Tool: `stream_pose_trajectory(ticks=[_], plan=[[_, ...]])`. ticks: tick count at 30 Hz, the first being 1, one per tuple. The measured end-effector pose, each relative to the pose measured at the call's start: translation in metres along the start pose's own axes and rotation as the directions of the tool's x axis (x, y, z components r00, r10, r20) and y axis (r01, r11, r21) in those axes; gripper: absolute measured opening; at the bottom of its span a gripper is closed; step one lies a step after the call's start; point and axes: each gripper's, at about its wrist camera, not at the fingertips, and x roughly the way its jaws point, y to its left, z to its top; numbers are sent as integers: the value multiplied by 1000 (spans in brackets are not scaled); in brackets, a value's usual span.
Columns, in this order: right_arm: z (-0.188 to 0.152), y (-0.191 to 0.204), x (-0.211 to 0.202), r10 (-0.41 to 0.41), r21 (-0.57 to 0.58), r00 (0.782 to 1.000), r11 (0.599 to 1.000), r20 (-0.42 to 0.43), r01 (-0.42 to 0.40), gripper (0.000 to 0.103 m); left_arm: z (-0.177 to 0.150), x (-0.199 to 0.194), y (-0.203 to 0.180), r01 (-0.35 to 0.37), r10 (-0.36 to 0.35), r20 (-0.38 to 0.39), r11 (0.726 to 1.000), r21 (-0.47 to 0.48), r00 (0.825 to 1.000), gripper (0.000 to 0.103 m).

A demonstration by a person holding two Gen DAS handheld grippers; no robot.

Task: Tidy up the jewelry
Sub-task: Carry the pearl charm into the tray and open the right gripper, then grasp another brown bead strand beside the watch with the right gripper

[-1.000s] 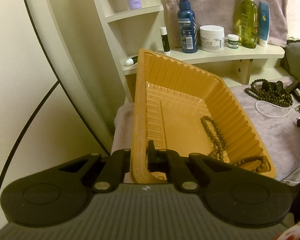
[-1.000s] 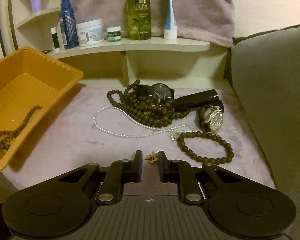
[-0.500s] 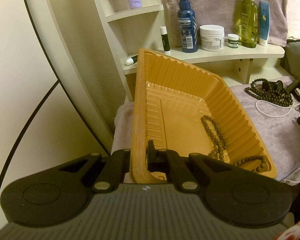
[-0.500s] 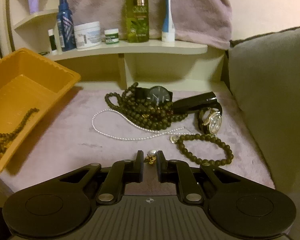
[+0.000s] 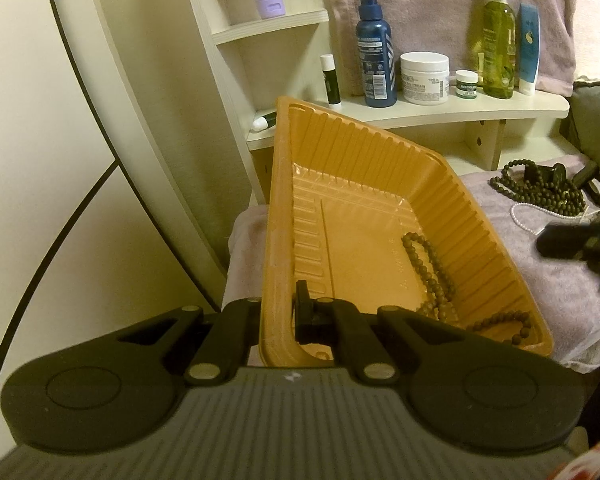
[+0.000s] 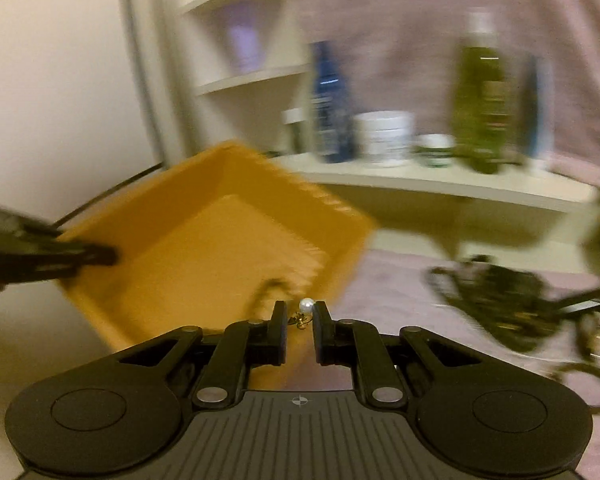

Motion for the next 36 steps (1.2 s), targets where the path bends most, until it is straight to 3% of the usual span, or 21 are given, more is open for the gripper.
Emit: stream_pose_trajectory(ticks=[9,11,14,23,30,36], plan=[[-2,19,27,86,-37,996,996,-31,-87,14,0,0,0,1,-1,1,1000,-2,1000,3],[-4,19,26,88,-36,996,995,-27,-89,27,0,0,0,1,-1,1,1000,-2,1000,3],[-4,17,20,64,-31,998,997,-16,-64,32,0,0,0,1,-1,2,1000,-5,1000,3],[-19,-24,-20,-130,53,991,990,11,129,32,-1,0,0,1,-1,5,1000,-4,1000,3],[-44,-86,-50,-346,141,937,927,-34,348,32,1,-1,-2,-4,4,6,1000,3,1000,3],[-56,-124,-61,-424,152,904,892,-53,427,32,1,-2,-3,-9,9,5,1000,9,1000,3]])
